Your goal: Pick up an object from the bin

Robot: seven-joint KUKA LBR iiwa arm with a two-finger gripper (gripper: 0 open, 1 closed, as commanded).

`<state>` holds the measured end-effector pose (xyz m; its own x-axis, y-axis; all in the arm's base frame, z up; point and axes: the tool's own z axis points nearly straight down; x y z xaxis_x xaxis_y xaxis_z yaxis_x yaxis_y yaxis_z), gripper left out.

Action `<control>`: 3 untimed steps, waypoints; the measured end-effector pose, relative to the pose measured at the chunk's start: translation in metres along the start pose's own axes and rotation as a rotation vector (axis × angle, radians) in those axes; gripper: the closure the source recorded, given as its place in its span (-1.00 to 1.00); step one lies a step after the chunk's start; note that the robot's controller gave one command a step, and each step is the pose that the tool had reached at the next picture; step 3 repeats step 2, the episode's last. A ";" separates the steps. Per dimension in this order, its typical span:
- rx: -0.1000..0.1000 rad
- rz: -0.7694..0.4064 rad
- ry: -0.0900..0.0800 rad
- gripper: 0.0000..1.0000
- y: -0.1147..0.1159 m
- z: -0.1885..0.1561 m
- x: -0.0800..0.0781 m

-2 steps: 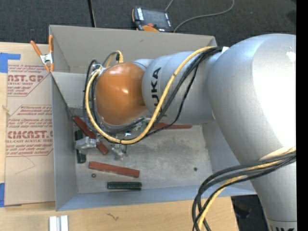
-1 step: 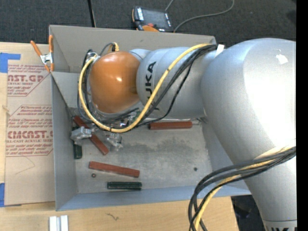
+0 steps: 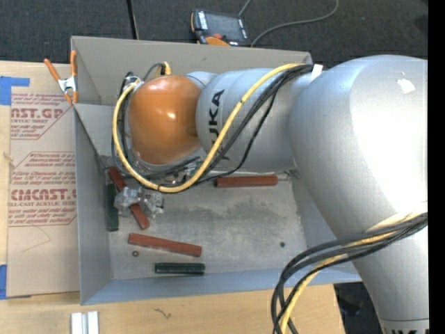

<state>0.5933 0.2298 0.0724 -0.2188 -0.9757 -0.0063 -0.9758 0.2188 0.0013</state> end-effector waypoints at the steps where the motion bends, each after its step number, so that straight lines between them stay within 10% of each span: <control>1: 0.007 -0.019 0.000 1.00 0.046 -0.095 0.007; 2: 0.011 -0.044 -0.001 1.00 0.013 -0.191 0.022; 3: 0.011 -0.044 -0.001 1.00 0.013 -0.191 0.022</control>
Offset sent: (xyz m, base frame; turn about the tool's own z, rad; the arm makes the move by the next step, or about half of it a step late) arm -0.0469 0.0004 0.0902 -0.0192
